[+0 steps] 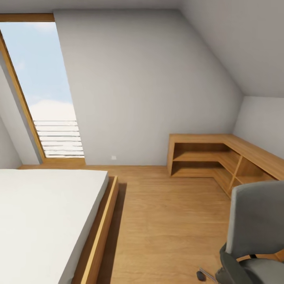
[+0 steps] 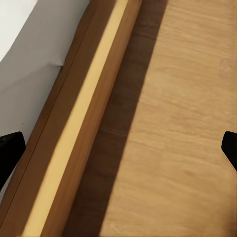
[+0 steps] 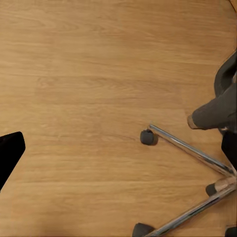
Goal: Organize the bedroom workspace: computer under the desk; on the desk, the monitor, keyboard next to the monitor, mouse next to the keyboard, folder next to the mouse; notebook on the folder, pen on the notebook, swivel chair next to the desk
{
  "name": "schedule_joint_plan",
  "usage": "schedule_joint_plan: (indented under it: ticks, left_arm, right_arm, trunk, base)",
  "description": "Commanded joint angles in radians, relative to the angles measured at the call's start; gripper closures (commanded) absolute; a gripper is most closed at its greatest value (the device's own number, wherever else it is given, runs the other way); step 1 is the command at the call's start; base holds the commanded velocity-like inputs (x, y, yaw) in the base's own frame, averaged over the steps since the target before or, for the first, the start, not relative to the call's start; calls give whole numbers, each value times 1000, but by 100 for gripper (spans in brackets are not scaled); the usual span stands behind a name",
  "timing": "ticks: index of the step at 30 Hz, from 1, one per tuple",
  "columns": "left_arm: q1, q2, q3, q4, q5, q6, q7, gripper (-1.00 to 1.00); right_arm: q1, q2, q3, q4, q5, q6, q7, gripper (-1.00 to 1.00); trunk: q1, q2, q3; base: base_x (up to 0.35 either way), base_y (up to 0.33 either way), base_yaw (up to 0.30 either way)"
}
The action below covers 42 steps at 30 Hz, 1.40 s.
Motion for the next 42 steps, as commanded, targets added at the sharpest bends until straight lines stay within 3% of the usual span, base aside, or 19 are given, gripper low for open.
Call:
schedule_joint_plan:
  ticks: [1,42]
  left_arm:
    - [0,-1,1,-1,7,-2,0,-100]
    - [0,0,2,-1,7,-2,1,-100]
  right_arm:
    - [-1,0,9,0,-4,-2,-5,-100]
    - [-1,1,9,2,-4,-2,-5,-100]
  trunk:
    - [1,-1,-1]
    - [1,-1,-1]
  base:
    - [329,0,0]
    - [329,0,0]
